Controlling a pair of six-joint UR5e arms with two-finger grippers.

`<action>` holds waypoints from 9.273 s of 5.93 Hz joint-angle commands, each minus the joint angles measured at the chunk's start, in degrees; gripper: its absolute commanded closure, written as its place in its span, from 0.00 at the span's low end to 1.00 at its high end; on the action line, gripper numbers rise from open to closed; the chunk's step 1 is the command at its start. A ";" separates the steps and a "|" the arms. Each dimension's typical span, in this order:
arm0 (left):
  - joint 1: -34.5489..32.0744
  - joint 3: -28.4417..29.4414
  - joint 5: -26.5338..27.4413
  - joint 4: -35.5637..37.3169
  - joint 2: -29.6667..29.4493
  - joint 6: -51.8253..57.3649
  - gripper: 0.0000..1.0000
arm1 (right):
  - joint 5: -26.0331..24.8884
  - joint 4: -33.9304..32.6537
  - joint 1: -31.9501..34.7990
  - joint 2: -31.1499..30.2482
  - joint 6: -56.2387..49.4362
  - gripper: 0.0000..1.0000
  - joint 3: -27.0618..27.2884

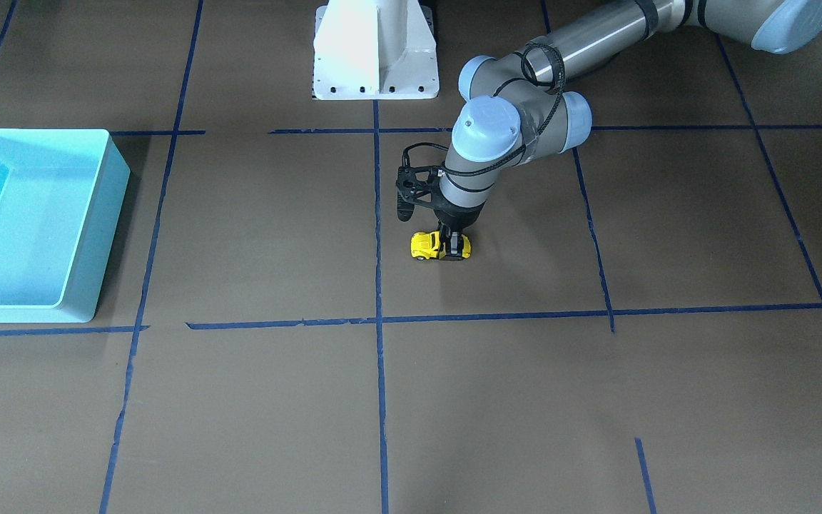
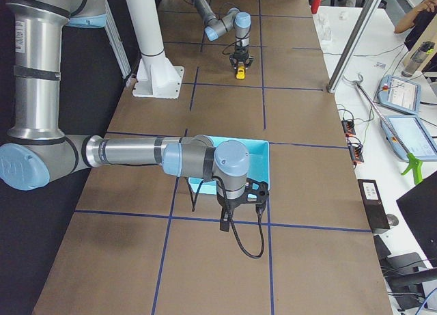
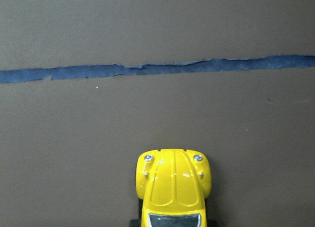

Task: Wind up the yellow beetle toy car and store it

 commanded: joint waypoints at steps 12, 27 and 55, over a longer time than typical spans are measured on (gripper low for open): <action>-2.34 -2.59 -1.32 0.33 1.87 -0.09 0.00 | 0.55 0.00 0.00 2.00 0.29 0.00 0.21; -60.88 -7.01 -23.23 20.73 33.86 -16.91 0.00 | -15.71 8.72 -48.08 19.79 -25.55 0.00 15.01; -61.07 -5.68 -23.64 18.26 34.48 -17.75 0.00 | -12.37 21.62 -52.30 17.31 -39.17 0.74 -2.78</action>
